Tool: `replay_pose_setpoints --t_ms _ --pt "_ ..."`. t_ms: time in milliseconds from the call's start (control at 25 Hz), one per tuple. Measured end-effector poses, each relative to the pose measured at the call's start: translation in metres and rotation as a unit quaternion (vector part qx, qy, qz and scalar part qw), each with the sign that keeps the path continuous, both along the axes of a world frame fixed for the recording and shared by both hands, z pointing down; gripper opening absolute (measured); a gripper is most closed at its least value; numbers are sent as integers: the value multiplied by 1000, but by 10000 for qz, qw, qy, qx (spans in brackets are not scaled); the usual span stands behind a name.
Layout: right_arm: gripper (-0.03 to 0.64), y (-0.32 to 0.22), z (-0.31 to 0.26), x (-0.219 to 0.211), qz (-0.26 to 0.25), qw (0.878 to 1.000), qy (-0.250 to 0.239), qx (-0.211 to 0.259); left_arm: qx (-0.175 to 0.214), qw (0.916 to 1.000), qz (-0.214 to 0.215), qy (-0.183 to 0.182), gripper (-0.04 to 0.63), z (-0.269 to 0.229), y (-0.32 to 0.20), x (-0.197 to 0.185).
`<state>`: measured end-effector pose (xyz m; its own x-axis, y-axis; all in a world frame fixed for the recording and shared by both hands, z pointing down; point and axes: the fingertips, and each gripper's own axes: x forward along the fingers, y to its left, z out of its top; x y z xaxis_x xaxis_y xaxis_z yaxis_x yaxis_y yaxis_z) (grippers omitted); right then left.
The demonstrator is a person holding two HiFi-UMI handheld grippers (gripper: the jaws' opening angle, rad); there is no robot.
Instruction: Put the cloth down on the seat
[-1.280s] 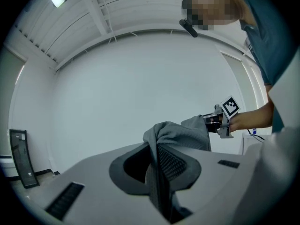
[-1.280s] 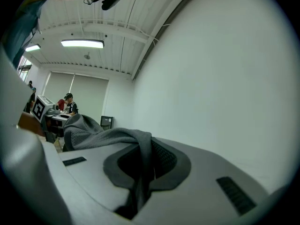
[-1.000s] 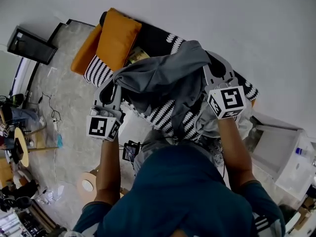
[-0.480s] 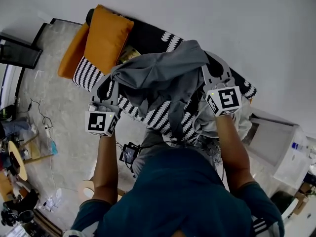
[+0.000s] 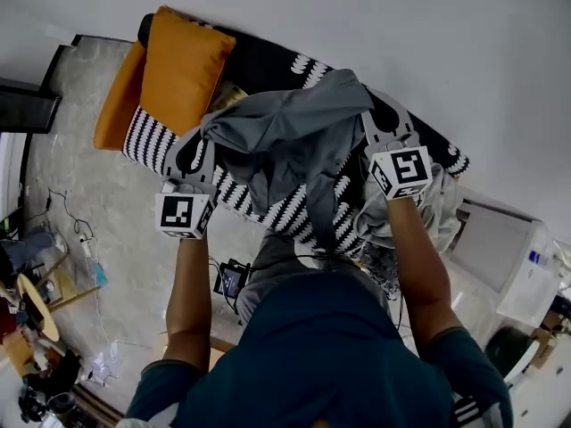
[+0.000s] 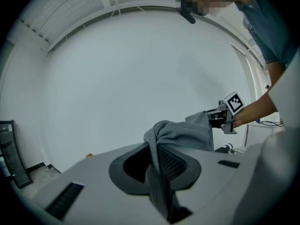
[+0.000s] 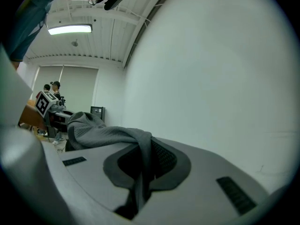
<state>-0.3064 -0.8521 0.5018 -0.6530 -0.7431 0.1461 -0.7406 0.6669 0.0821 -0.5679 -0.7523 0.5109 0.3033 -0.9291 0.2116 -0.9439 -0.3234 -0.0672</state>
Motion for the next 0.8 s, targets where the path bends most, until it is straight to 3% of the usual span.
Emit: replay_pose_setpoints --t_ms 800 --pt "20 -83 114 -39 303 9970 262 -656 -757 9969 209 96 45 128 -95 -48"
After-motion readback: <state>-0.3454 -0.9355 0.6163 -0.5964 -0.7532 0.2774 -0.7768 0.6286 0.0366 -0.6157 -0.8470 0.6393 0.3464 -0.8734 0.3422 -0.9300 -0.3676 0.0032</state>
